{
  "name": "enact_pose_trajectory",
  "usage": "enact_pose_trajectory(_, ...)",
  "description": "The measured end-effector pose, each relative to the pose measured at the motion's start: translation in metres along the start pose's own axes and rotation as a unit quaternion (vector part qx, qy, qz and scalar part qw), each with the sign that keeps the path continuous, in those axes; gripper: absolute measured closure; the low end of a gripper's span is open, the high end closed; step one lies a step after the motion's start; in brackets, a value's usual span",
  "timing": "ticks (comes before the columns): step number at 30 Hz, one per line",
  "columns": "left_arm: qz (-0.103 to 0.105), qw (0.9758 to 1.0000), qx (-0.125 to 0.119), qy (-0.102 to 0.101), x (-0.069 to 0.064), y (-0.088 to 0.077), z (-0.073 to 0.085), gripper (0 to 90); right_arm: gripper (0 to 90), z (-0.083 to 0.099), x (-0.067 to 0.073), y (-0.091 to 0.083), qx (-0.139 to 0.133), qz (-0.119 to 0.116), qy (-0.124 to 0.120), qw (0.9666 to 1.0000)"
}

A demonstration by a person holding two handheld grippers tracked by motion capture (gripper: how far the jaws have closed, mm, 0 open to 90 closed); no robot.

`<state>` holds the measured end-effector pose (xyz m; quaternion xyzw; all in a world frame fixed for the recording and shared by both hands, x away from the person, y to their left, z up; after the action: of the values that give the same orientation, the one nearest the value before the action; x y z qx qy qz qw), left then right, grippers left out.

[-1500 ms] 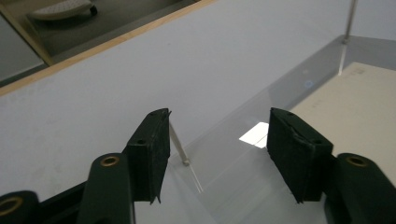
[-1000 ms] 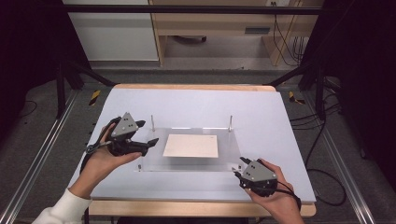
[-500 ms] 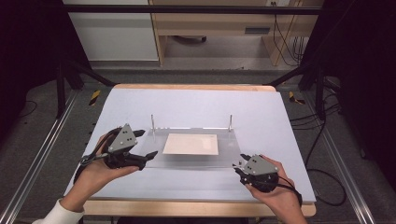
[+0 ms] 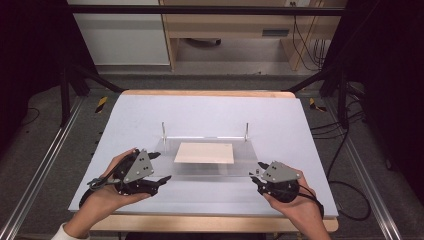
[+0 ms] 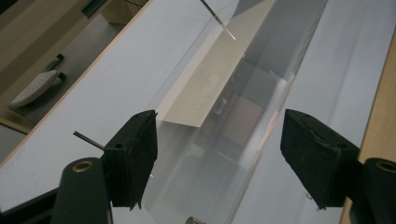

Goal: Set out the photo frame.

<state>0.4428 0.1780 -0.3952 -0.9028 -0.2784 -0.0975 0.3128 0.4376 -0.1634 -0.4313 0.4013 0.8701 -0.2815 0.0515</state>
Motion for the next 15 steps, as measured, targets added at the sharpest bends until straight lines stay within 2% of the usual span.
enact_pose_trajectory(12,0.002,1.0000,0.003,0.008,-0.005,0.002,0.009,36.1,54.8,-0.003,-0.001,0.000,0.005,0.002,0.003,1.0000)
enact_pose_trajectory(15,0.000,0.9999,0.005,0.013,-0.005,0.003,0.013,41.5,54.7,-0.004,-0.001,0.000,0.004,0.002,0.006,1.0000)
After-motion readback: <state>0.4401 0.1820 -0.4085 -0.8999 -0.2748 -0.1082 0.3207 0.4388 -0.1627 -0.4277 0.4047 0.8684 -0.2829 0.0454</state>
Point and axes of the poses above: each handheld gripper's, and its own axes: y roughly forward along the jaws, z roughly out of its underside, x roughly to its left, the point moved 5 cm from there along y, roughly forward along the jaws, and after that the axes turned 7 degrees about -x, right-handed, at the moved point
